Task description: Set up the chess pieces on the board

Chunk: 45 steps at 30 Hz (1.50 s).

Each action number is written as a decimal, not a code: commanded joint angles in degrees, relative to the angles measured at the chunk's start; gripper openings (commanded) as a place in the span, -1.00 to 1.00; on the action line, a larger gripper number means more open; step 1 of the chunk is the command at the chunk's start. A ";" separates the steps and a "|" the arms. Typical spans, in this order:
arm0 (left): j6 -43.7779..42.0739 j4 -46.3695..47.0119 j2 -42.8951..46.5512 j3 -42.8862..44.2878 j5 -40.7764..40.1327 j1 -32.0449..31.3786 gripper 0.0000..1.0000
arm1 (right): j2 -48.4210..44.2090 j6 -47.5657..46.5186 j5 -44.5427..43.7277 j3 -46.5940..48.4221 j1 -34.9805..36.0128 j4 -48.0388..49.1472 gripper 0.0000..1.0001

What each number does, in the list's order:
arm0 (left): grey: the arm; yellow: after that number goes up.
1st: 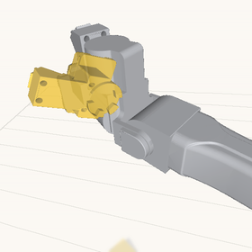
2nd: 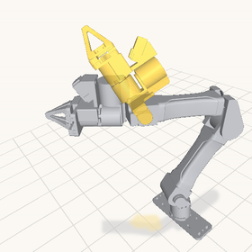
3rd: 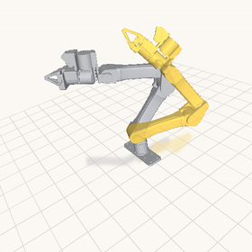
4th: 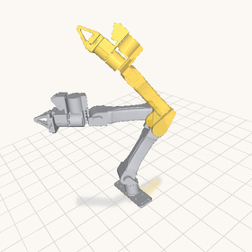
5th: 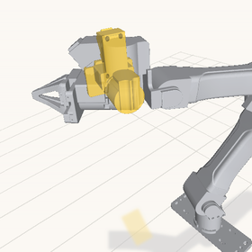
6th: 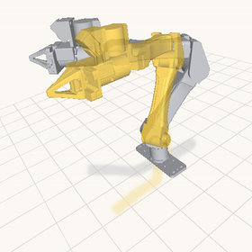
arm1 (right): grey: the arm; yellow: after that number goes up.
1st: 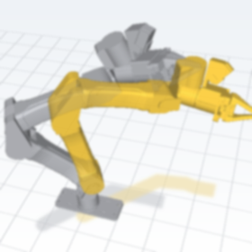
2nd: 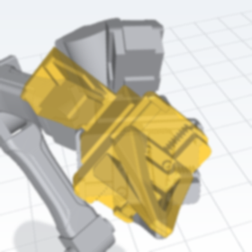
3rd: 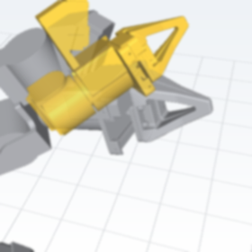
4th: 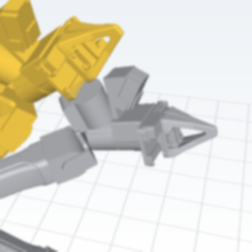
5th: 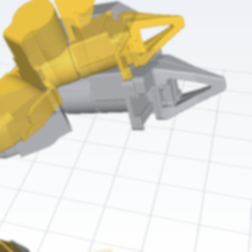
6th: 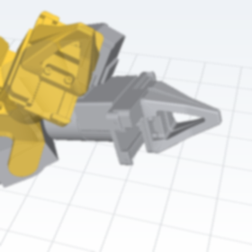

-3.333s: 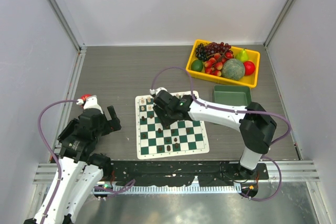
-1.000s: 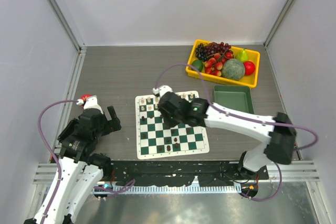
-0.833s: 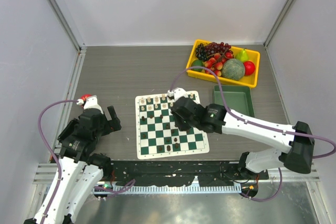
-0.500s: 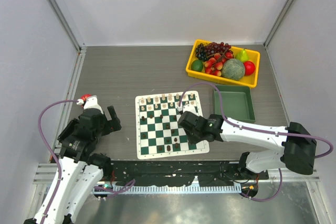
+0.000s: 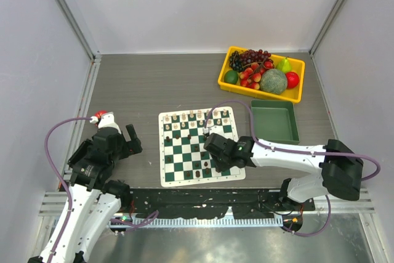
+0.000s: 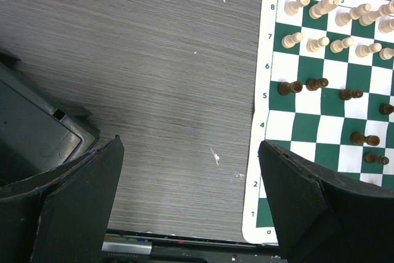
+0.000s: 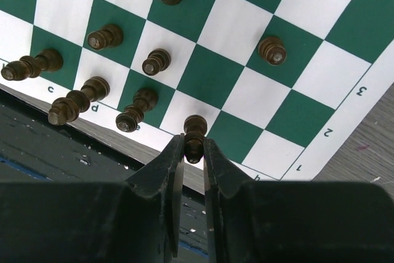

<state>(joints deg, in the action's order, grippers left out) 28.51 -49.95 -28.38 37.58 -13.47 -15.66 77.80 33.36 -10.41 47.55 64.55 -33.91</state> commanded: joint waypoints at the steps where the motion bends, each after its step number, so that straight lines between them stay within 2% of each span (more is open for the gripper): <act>1: 0.67 2.05 -0.27 0.03 -0.15 0.28 0.98 | 1.21 1.26 0.04 1.32 0.92 1.83 -0.60; 15: 0.67 2.05 -0.45 0.03 -0.15 0.28 0.98 | 3.06 1.53 0.04 0.97 1.54 3.24 -0.57; 21: 0.67 2.14 -0.53 0.12 -0.06 0.28 0.98 | 1.31 0.83 -0.39 1.93 1.63 1.93 -0.18; 28: 0.67 2.05 -0.45 0.03 -0.06 0.28 0.98 | -4.58 -2.59 -8.91 6.76 0.66 -4.23 -0.03; 32: 0.67 2.23 -0.27 0.12 0.29 0.28 0.98 | -5.21 -5.93 -10.51 8.52 -6.17 -3.62 0.11; 38: 0.76 2.23 0.34 -0.05 0.03 0.28 0.98 | 0.24 -8.40 -6.30 11.86 -15.85 0.07 0.12; 45: 0.58 2.23 0.26 -0.05 0.29 0.19 0.98 | 9.46 -11.48 -2.77 16.61 -18.15 3.06 0.08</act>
<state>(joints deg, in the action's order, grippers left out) 28.53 -49.93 -28.49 37.58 -13.45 -15.66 83.50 24.47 -15.07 59.96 46.72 -34.04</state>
